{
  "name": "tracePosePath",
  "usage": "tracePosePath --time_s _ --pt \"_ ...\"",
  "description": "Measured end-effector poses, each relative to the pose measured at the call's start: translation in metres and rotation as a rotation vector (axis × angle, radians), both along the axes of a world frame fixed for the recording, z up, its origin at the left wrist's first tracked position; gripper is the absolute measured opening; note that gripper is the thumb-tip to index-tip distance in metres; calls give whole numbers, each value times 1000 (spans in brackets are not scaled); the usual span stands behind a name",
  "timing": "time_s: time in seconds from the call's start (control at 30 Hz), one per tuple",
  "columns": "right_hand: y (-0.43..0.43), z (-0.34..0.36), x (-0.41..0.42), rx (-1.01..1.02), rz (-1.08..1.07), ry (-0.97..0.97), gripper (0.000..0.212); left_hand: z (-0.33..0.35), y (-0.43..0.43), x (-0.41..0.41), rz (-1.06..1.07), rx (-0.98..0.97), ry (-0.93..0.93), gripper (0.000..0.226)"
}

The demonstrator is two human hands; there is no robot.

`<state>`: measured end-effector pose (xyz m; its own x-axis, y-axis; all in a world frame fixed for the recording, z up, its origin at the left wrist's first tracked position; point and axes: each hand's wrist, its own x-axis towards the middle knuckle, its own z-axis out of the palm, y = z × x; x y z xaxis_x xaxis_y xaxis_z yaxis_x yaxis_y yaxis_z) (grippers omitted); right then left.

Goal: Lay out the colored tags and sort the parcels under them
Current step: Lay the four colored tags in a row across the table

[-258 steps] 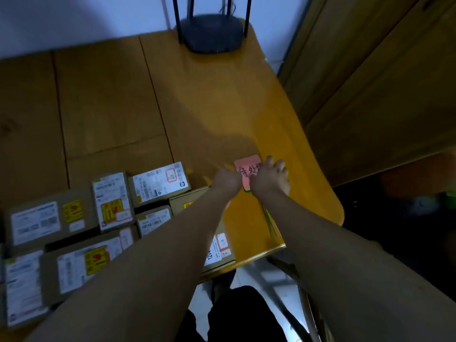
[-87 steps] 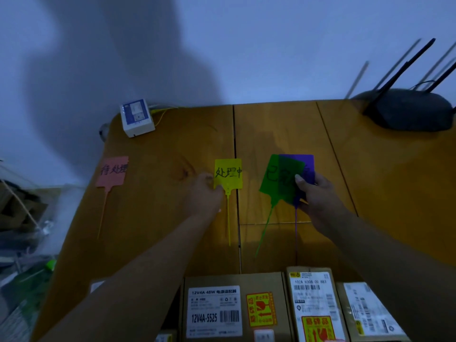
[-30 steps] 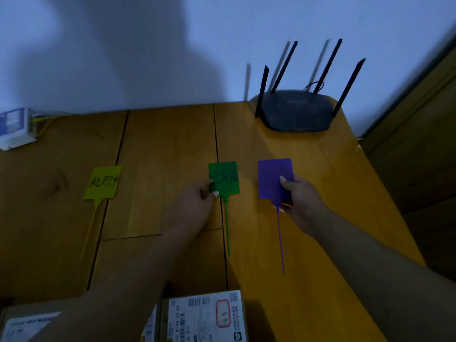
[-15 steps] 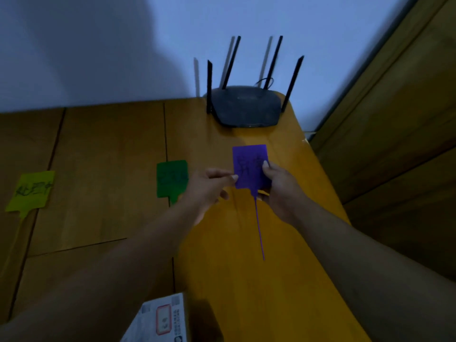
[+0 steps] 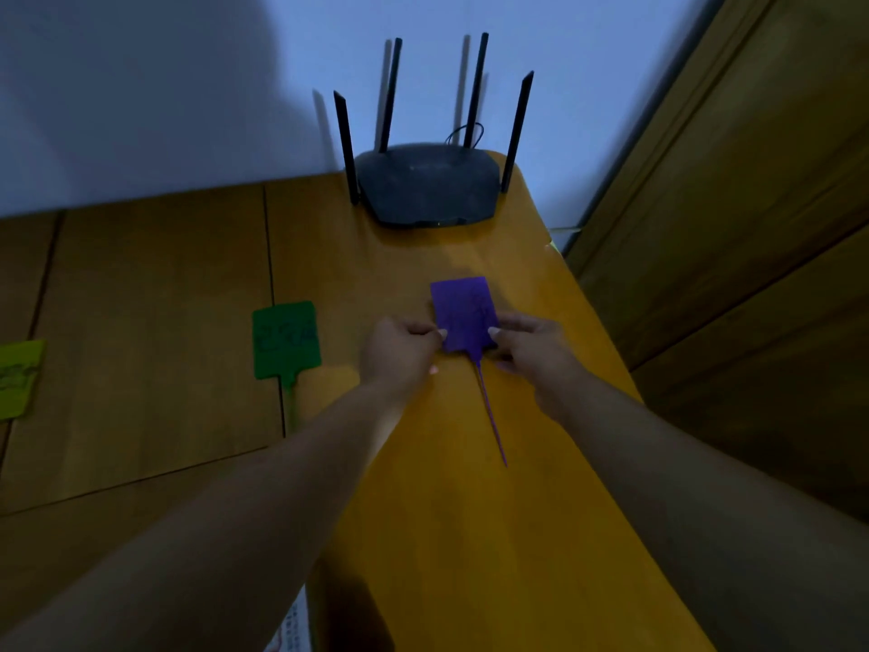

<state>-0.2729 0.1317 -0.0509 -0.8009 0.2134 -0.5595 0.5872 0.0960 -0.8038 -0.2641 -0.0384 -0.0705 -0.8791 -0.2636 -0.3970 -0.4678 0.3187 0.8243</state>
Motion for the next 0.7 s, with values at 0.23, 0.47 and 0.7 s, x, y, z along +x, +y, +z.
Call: tracePosePath --time_s 0.23,0.47,0.7 --pt "-7 -11 -1 165 25 30 37 2 2 3 -101 -288 26 20" --pt "-36 9 49 221 111 270 11 30 -42 51 -104 -117 120 12" --pt "-127 34 142 12 440 210 15 65 -137 148 -320 -27 49 14"
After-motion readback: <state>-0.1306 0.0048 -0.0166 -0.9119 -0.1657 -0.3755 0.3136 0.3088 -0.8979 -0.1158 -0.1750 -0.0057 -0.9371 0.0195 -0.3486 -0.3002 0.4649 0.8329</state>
